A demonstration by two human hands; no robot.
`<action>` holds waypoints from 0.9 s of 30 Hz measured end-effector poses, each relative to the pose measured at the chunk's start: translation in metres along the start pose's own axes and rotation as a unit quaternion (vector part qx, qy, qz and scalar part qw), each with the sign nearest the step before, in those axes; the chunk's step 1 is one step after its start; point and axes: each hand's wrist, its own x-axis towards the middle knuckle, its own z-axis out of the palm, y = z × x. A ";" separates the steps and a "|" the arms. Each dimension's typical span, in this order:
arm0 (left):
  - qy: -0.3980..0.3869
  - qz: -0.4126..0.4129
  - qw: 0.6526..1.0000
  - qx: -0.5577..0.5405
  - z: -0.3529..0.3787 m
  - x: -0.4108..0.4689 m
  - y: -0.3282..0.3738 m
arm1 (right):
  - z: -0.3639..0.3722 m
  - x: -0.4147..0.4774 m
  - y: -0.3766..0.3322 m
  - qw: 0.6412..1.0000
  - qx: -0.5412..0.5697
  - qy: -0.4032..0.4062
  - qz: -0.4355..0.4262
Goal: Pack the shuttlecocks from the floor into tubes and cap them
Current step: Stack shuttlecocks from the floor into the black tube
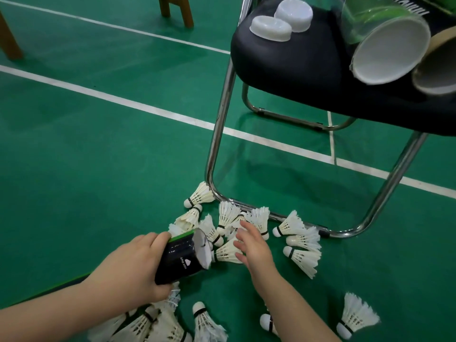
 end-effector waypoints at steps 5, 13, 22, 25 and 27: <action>-0.005 0.002 1.000 -0.006 0.001 0.001 -0.001 | 0.009 0.016 -0.004 0.976 0.194 -0.039 0.092; -0.012 0.001 1.000 -0.010 0.002 0.001 -0.005 | 0.001 0.009 -0.004 0.941 0.322 -0.023 0.106; -0.008 -0.007 1.000 -0.013 0.002 -0.002 -0.003 | -0.013 -0.028 0.007 0.987 0.085 0.132 -0.038; -0.011 -0.010 1.000 -0.013 0.000 -0.003 -0.001 | -0.014 -0.045 -0.004 0.985 0.021 0.137 -0.105; -0.014 -0.013 1.000 -0.014 0.000 -0.004 0.002 | -0.014 -0.055 -0.010 0.983 -0.001 0.123 -0.137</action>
